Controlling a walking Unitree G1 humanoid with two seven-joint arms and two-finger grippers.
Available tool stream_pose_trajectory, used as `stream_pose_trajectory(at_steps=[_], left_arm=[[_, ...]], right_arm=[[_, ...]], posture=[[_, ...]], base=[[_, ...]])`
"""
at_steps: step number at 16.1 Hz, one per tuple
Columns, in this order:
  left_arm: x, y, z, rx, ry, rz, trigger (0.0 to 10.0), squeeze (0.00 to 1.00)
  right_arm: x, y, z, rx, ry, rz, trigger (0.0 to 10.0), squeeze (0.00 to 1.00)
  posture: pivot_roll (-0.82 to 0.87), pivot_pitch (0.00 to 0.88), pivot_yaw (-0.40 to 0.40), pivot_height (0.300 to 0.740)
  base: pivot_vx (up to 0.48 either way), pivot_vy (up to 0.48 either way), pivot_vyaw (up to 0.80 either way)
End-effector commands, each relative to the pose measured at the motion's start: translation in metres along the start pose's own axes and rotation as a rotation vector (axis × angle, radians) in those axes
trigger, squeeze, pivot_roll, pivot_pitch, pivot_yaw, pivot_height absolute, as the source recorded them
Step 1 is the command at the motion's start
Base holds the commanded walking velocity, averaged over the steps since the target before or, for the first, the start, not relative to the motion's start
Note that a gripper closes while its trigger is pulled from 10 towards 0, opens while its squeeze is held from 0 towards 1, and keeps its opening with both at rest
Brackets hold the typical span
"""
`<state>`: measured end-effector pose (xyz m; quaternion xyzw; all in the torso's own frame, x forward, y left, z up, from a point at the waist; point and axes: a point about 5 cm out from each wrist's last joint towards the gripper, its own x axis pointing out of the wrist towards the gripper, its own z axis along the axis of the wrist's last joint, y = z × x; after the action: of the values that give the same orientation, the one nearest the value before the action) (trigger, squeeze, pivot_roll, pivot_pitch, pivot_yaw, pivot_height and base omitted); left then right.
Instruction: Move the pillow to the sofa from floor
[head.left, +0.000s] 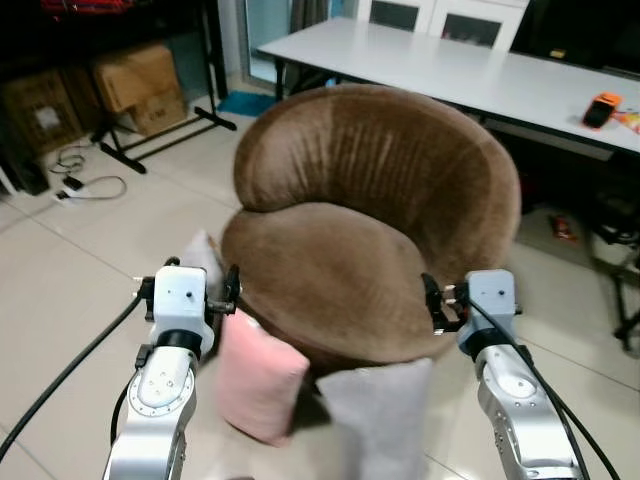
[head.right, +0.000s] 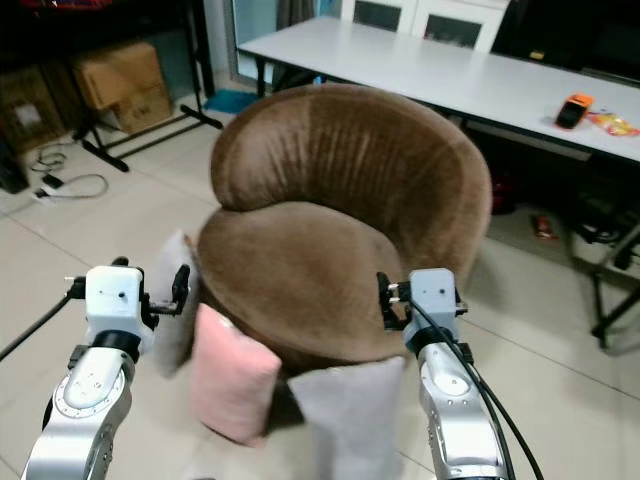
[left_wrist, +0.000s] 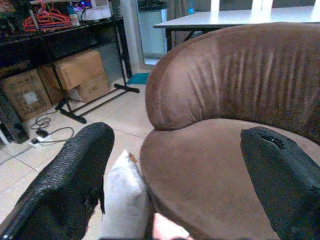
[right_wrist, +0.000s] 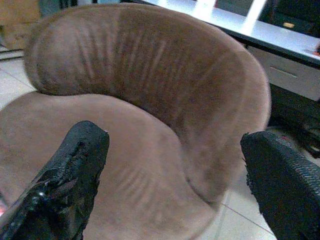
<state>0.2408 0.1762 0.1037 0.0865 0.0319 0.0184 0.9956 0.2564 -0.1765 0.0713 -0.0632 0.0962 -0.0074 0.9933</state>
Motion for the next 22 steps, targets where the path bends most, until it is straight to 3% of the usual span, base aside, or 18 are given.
stream_pose_trajectory(at_steps=[1,5,11,22], left_arm=[[-0.0004,0.0031,-0.0012,0.011,0.006,0.008,10.0,0.0],[-0.0014,0.0038,-0.0021,0.013,0.008,0.011,10.0,0.0],[-0.0015,0.0036,-0.0027,-0.019,0.008,-0.004,10.0,0.0],[-0.0018,0.0045,-0.0019,-0.029,-0.001,-0.014,10.0,0.0]], right_arm=[[0.0015,0.0016,0.0024,0.007,-0.005,0.002,10.0,0.0],[0.0007,0.0025,0.0011,0.018,0.002,0.007,10.0,0.0],[-0.0008,0.0046,-0.0014,0.038,0.016,0.001,10.0,0.0],[0.0008,0.0032,-0.0024,0.021,0.024,-0.014,10.0,0.0]], posture=[[0.02,0.0,-0.052,0.74],[0.02,0.0,-0.053,0.74],[0.02,0.0,-0.047,0.74],[0.02,0.0,-0.049,0.74]], base=[[0.0,-0.428,0.0],[0.0,-0.398,0.0],[0.0,0.0,0.0],[0.348,0.0,0.19]])
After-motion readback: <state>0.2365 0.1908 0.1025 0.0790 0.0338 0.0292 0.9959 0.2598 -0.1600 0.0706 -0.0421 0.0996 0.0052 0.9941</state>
